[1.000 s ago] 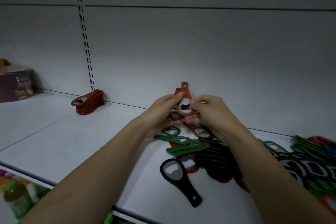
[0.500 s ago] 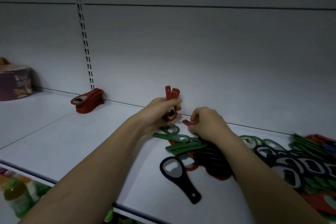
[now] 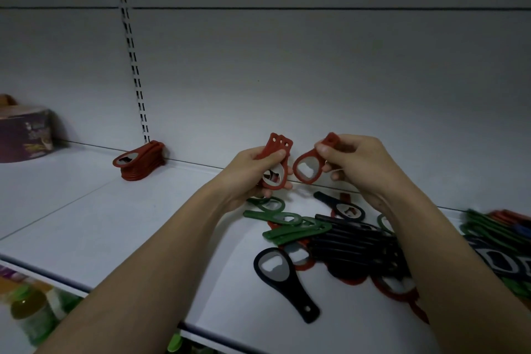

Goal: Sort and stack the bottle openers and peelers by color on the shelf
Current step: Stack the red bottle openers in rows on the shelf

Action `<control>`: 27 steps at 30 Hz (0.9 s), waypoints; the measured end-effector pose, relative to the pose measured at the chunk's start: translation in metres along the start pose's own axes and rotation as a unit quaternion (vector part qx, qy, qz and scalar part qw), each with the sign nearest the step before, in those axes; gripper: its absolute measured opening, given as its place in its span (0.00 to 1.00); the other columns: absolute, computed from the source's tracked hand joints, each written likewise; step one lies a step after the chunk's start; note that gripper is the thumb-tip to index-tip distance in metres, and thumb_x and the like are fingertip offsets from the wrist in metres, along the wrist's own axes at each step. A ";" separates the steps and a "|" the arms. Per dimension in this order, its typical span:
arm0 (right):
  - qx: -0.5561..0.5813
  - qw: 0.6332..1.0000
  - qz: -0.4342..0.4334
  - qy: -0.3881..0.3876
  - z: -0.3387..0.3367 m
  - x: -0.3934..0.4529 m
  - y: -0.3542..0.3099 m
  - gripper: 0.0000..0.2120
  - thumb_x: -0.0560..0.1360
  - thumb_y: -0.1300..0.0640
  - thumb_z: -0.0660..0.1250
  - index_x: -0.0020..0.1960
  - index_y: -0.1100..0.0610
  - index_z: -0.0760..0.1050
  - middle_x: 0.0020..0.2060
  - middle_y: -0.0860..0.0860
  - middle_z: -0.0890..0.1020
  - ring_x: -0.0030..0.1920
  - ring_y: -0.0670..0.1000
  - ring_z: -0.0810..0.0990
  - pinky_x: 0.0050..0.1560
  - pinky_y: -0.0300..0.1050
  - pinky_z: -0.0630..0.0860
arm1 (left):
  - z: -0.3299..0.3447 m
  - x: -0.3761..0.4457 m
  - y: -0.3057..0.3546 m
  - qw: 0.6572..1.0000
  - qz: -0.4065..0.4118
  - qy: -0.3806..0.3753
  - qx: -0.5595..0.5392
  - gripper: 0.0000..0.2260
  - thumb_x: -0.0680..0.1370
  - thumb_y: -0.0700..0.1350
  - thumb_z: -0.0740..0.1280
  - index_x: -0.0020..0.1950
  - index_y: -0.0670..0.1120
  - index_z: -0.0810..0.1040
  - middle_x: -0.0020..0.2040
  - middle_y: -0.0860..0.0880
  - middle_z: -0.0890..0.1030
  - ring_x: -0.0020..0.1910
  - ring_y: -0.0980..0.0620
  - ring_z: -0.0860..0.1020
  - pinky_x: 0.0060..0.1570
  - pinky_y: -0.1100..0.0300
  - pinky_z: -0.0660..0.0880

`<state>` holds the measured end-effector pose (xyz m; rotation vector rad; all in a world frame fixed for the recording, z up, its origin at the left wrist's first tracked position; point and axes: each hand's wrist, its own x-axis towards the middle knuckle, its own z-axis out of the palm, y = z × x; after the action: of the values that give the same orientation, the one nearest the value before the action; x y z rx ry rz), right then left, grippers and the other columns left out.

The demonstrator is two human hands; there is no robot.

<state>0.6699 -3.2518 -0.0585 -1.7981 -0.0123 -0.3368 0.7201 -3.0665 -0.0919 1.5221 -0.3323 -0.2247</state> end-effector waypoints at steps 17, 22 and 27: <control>-0.028 0.996 -0.061 0.058 0.026 0.004 0.016 0.10 0.77 0.61 0.69 0.56 0.58 0.71 0.39 0.54 0.81 0.31 0.51 0.83 0.39 0.48 0.83 | 0.012 -0.004 -0.001 0.995 0.036 -0.084 -0.046 0.13 0.82 0.49 0.64 0.64 0.45 0.77 0.50 0.42 0.85 0.48 0.43 0.85 0.33 0.62 0.78; -0.101 0.990 -0.036 0.089 -0.002 0.012 0.010 0.06 0.79 0.56 0.66 0.52 0.59 0.75 0.44 0.55 0.80 0.32 0.50 0.80 0.33 0.44 0.78 | 0.012 -0.005 0.000 0.996 0.042 -0.057 -0.060 0.14 0.79 0.37 0.68 0.64 0.47 0.76 0.54 0.45 0.84 0.48 0.41 0.85 0.32 0.61 0.80; -0.405 0.913 0.017 -0.053 -0.027 0.017 0.023 0.08 0.75 0.50 0.71 0.45 0.55 0.78 0.43 0.50 0.82 0.40 0.48 0.79 0.43 0.44 0.75 | 0.011 -0.003 0.001 0.994 0.047 -0.025 -0.093 0.17 0.77 0.33 0.68 0.63 0.47 0.75 0.56 0.42 0.84 0.45 0.45 0.85 0.34 0.61 0.79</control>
<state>0.6842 -3.2864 -0.0708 -2.6377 0.0942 -0.2282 0.7132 -3.0759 -0.0911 1.3157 -0.4108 -0.2140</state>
